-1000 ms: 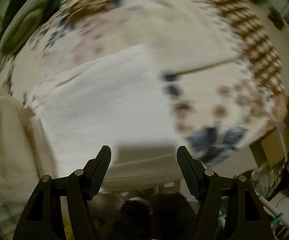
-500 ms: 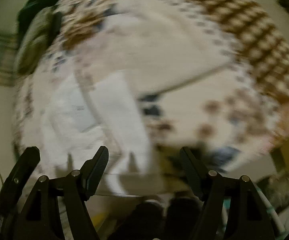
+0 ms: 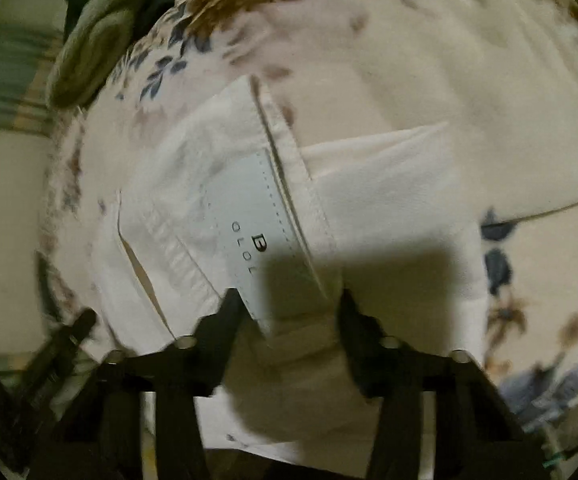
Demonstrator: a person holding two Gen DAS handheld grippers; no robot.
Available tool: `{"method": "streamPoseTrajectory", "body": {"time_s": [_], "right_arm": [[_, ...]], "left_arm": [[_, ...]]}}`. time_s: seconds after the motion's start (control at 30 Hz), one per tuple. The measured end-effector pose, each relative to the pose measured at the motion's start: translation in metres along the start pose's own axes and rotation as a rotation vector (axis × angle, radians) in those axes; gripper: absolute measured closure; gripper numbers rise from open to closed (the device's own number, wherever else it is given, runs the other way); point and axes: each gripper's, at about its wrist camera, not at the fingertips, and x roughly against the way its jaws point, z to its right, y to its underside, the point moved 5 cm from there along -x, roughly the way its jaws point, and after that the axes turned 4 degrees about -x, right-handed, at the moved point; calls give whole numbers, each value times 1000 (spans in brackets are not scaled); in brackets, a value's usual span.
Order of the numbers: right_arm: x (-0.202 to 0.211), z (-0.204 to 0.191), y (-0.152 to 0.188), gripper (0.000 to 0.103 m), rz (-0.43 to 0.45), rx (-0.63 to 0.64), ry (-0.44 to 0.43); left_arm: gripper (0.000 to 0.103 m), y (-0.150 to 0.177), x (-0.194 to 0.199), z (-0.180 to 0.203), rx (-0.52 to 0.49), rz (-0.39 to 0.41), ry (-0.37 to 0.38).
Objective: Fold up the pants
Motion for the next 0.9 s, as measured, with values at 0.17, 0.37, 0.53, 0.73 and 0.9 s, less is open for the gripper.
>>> {"method": "streamPoseTrajectory", "body": {"time_s": [0.17, 0.37, 0.53, 0.73, 0.9], "right_arm": [[37, -3, 14, 88, 112, 10, 36], [122, 59, 28, 88, 240, -66, 129], [144, 102, 30, 89, 259, -58, 216], [93, 139, 19, 76, 95, -101, 220], [101, 146, 0, 36, 65, -201, 1]], "left_arm": [[19, 3, 1, -13, 69, -41, 64], [19, -11, 20, 1, 88, 3, 166], [19, -18, 6, 33, 86, -29, 254], [19, -29, -24, 64, 66, -61, 286], [19, -37, -34, 54, 83, -77, 302]]}}
